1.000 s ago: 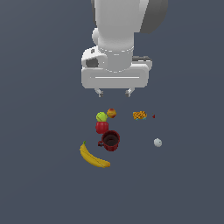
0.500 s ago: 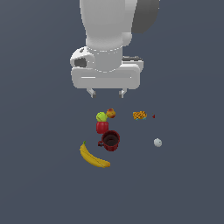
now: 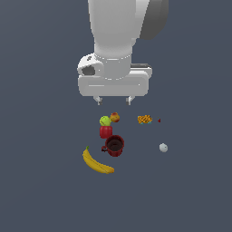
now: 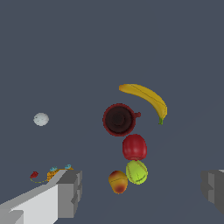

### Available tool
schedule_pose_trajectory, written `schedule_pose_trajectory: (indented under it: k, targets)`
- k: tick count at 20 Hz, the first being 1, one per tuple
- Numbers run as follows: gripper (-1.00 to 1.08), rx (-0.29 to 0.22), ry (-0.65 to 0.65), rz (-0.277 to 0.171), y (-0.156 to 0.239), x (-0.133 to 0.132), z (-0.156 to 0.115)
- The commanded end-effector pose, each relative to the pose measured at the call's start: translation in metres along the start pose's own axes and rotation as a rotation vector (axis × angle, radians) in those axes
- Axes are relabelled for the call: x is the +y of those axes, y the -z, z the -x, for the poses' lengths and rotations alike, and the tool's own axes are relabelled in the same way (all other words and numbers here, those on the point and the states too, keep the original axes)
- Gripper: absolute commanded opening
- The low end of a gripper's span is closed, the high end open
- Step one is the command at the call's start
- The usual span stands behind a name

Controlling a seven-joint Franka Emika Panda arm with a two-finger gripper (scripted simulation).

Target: Pick up a designated object from a clutter of objects.

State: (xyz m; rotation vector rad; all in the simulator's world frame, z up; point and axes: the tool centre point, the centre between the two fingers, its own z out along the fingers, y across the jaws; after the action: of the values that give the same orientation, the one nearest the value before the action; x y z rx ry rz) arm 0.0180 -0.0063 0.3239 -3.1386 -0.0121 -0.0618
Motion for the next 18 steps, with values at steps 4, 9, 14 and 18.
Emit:
schedule_pose_trajectory:
  k: [4, 9, 14, 18]
  targets:
    - [1.0, -0.007, 0.078, 0.012, -0.024, -0.023, -0.013]
    - [1.0, -0.014, 0.189, 0.024, -0.06, -0.058, -0.028]
    - [1.0, -0.022, 0.335, 0.03, -0.11, -0.108, -0.04]
    - [1.0, -0.028, 0.457, 0.026, -0.152, -0.151, -0.044]
